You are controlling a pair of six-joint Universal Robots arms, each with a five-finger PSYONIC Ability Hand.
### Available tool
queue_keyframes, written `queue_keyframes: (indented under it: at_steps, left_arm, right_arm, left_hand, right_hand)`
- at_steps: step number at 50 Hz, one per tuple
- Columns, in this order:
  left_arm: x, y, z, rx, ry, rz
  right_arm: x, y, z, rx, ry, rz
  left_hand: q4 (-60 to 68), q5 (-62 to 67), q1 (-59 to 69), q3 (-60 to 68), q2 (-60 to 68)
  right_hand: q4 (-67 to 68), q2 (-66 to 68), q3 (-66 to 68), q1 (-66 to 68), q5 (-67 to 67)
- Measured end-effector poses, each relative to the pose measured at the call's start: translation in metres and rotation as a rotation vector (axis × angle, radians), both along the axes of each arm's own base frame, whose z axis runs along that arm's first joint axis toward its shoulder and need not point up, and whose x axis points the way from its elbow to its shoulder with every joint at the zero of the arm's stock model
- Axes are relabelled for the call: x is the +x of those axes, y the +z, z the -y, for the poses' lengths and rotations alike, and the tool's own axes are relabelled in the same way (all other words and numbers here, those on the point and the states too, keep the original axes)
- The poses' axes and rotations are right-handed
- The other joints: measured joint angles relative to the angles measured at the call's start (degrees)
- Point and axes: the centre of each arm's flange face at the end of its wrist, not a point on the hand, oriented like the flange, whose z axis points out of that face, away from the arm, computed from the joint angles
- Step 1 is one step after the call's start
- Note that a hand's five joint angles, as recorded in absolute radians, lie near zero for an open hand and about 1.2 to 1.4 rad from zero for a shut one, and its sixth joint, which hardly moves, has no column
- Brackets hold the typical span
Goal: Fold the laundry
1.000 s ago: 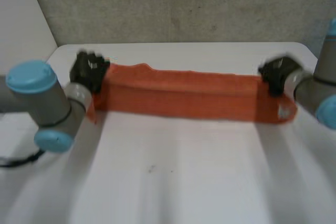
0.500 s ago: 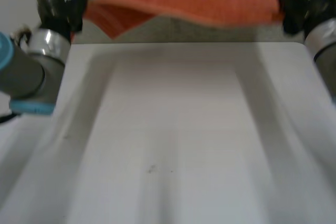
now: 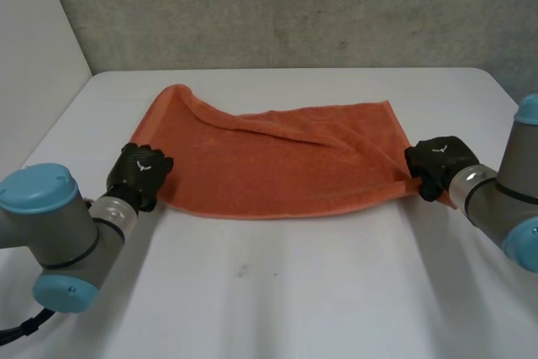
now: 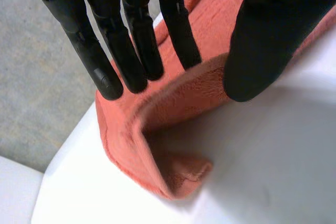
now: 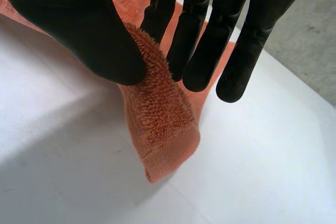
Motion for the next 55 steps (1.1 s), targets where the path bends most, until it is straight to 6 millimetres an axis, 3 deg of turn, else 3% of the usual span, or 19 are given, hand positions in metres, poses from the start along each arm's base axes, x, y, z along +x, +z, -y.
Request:
queue_keyframes:
  at_steps: [2,8,9,15,19,25,28,34,42,44,50,55]
  left_arm:
    - [0.003,0.000,0.001,0.004,0.009,0.001]
    - [0.008,0.000,0.005,0.005,0.025,0.000]
    - [0.010,0.000,0.007,0.003,0.031,-0.001]
    - [0.014,0.000,0.010,0.002,0.049,0.000]
    - [0.016,0.000,0.011,0.004,0.056,0.000]
    - [0.017,0.000,0.011,0.005,0.058,-0.009]
    - [0.018,0.004,0.012,-0.001,0.061,-0.014]
    - [0.024,0.017,0.012,-0.024,0.078,-0.013]
    - [0.036,0.042,-0.019,0.034,0.092,0.051]
    - [0.042,0.051,-0.040,0.102,0.100,0.109]
    - [0.052,0.061,-0.074,0.247,0.108,0.200]
    - [0.053,0.063,-0.078,0.270,0.111,0.215]
  right_arm:
    - [-0.006,0.004,0.000,-0.009,-0.010,-0.011]
    - [-0.016,0.006,0.002,-0.016,-0.029,-0.029]
    - [-0.024,0.004,0.003,-0.012,-0.045,-0.047]
    - [-0.033,-0.003,0.003,0.006,-0.062,-0.060]
    - [-0.034,-0.006,0.002,0.015,-0.057,-0.057]
    - [-0.033,-0.007,0.000,0.022,-0.046,-0.047]
    - [-0.033,-0.007,0.000,0.023,-0.044,-0.042]
    - [-0.033,-0.005,0.000,0.026,-0.042,-0.050]
    - [-0.044,0.006,-0.014,0.131,-0.008,-0.175]
    - [-0.054,0.011,-0.024,0.219,0.018,-0.255]
    - [-0.068,0.021,-0.038,0.340,0.068,-0.357]
    - [-0.071,0.029,-0.035,0.312,0.071,-0.378]
  left_hand:
    - [-4.9,-4.9,-5.3,-4.7,-4.2]
    - [-4.9,-4.9,-5.3,-4.7,-4.2]
    - [-20.0,-20.2,-18.1,-19.5,-19.1]
    - [-20.0,-20.2,-18.1,-19.6,-19.1]
    - [-11.8,-11.9,-10.2,-12.2,-11.4]
    - [14.7,14.1,15.7,14.5,15.4]
    - [21.2,19.2,18.1,20.7,21.7]
    - [21.6,19.2,18.1,21.2,22.2]
    - [21.6,19.2,18.1,21.2,22.2]
    - [21.6,19.2,18.1,21.2,22.3]
    - [21.6,19.2,18.1,21.2,22.3]
    - [21.8,19.2,18.1,21.3,22.3]
  right_hand:
    - [0.0,0.0,0.0,0.0,0.0]
    - [0.0,0.0,0.0,0.0,0.0]
    - [0.0,0.0,0.0,0.0,0.0]
    - [0.0,0.0,0.0,0.0,0.0]
    - [0.0,0.0,0.0,0.0,0.0]
    - [0.0,0.0,0.0,0.0,0.0]
    - [0.0,0.0,0.0,0.0,0.0]
    - [0.0,0.0,0.0,0.0,0.0]
    - [0.0,0.0,0.0,0.0,0.0]
    - [0.0,0.0,0.0,0.0,0.0]
    - [0.0,0.0,0.0,0.0,0.0]
    - [0.0,0.0,0.0,0.0,0.0]
